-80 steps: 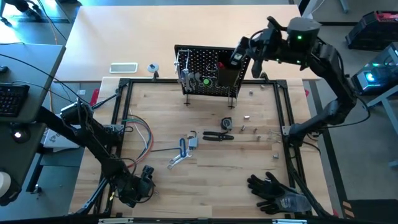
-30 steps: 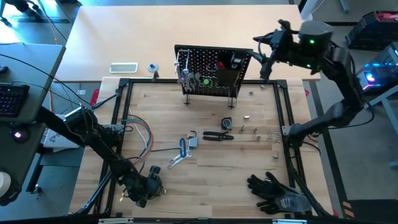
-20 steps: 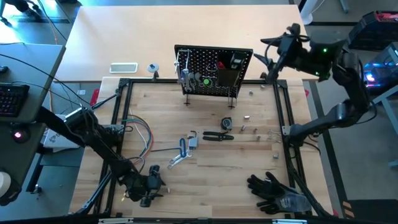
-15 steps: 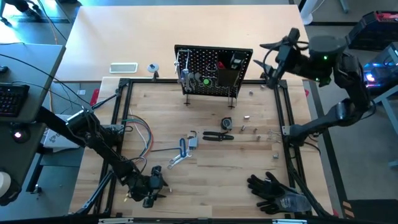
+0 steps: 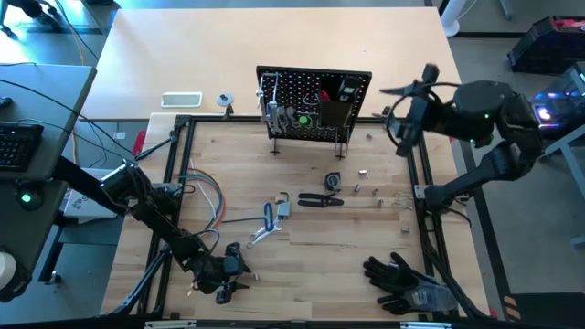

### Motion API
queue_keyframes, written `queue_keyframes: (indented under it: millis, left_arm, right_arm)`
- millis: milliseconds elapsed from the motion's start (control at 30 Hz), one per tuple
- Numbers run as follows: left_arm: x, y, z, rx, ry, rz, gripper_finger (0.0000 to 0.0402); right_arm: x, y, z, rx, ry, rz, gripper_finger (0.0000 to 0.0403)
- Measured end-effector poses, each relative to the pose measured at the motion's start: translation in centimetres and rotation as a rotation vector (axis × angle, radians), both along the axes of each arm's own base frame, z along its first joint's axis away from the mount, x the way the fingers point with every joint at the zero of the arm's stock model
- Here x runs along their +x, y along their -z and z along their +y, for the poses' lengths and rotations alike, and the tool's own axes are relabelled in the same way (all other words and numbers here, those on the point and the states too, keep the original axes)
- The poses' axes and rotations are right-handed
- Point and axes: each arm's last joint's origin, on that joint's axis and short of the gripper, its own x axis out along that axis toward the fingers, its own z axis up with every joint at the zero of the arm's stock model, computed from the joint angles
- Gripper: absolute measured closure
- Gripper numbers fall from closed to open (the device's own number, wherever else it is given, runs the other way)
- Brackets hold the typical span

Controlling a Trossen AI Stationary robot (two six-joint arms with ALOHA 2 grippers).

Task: Hang tools onto peg board
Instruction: Put the socket into the black bin on the peg board

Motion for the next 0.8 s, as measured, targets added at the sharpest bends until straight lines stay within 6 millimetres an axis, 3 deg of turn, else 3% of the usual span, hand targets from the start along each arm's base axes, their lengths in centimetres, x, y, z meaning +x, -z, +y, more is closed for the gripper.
queue_keyframes:
  millis: [167,300,400,533,667,800]
  left_arm:
    - [0.0,0.0,0.0,-0.024,-0.037,0.002,0.0169]
    - [0.1,0.0,0.1,-0.040,-0.077,0.001,0.0170]
    - [0.2,0.0,0.3,-0.047,-0.110,-0.005,0.0170]
    - [0.5,0.0,0.7,-0.044,-0.163,-0.012,0.0170]
    - [0.8,0.2,1.0,-0.037,-0.224,-0.040,0.0170]
    - [1.3,1.1,0.9,-0.033,-0.272,-0.066,0.0177]
  right_arm:
    - [1.3,1.7,2.1,0.213,-0.216,0.101,0.0176]
    - [4.6,5.9,4.7,0.312,-0.288,0.264,0.0176]
    - [7.7,10.6,7.0,0.364,-0.352,0.343,0.0176]
    - [10.8,18.9,10.0,0.418,-0.427,0.373,0.0176]
    - [11.6,26.6,11.3,0.473,-0.453,0.312,0.0176]
    - [11.5,33.1,11.9,0.591,-0.535,0.197,0.0176]
